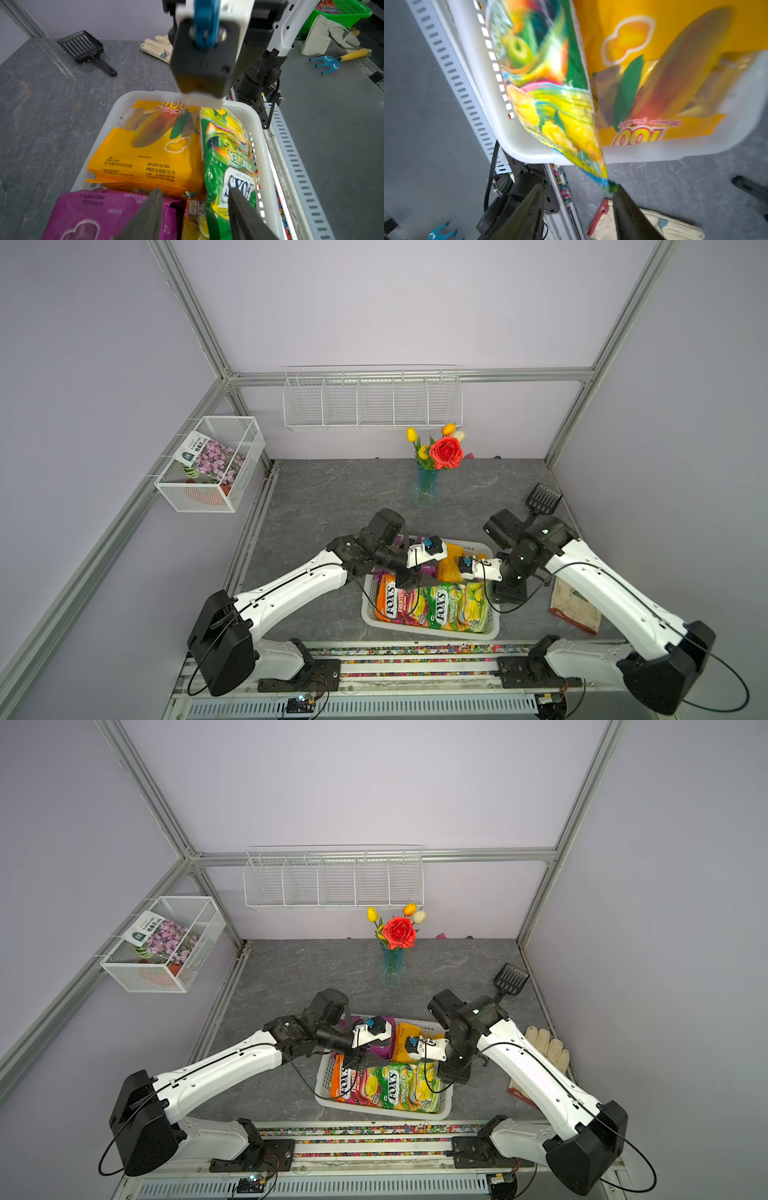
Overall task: Put the candies in the basket
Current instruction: Place the candy in the basket.
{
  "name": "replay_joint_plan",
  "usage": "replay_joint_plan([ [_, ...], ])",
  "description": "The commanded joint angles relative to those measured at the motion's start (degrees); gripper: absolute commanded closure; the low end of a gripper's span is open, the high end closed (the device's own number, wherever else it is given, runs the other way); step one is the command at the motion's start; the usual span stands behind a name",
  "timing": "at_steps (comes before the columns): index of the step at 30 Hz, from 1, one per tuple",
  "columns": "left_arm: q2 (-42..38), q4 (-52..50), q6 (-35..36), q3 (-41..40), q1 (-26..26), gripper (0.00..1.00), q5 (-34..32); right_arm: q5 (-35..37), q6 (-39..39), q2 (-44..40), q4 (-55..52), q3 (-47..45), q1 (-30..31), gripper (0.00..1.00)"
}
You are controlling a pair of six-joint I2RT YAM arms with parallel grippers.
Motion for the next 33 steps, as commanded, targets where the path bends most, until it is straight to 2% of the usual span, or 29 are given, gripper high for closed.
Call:
replay_joint_plan([
  [1, 2.34, 1.26, 1.92, 0.56, 0.16, 0.46, 0.58, -5.32, 0.25, -3.54, -2.33, 3.14, -0.32, 0.38],
  [6, 4.23, 0.78, 5.05, -0.05, 0.42, 0.46, -1.22, -15.48, 1.52, -4.76, 8.16, -0.49, 1.17, 0.35],
  [9, 4.01, 0.53, 5.44, -0.35, 1.28, 0.46, -2.14, -16.64, 6.38, -4.68, 19.9, -4.94, 2.95, 0.35],
  [13, 3.67, 1.58, 3.42, -0.45, 1.66, 0.46, -7.5, -17.79, 9.7, -3.28, 31.3, -10.9, 3.32, 0.35],
  [16, 0.5, 3.62, 1.46, -2.23, 4.97, 0.46, -7.32, -14.77, 7.43, -0.61, 31.06, -13.86, 3.32, 0.35],
  [19, -4.29, 6.54, -0.9, -4.87, 7.38, 0.46, -7.45, -8.95, 6.57, 2.58, 27.33, -13.68, 3.35, 0.38],
  [22, -8.01, 8.0, -3.1, -6.42, 8.7, 0.45, -8.27, -6.43, 5.03, 4.07, 23.53, -13.21, 3.36, 0.39],
  [25, -10.97, 11.89, -9.24, -7.81, 10.38, 0.44, -12.97, -5.4, 4.94, 2.56, 23.43, -13.73, 3.25, 0.38],
  [30, -13.02, 15.82, -20.97, -8.05, 16.45, 0.42, -23.42, -10.33, 7.77, -2.75, 24.56, -11.85, 1.84, 0.35],
  [33, -13.08, 17.35, -30.75, -8.69, 20.33, 0.31, -29.85, -11.84, 11.21, -5.94, 25.27, -9.76, 1.16, 0.33],
])
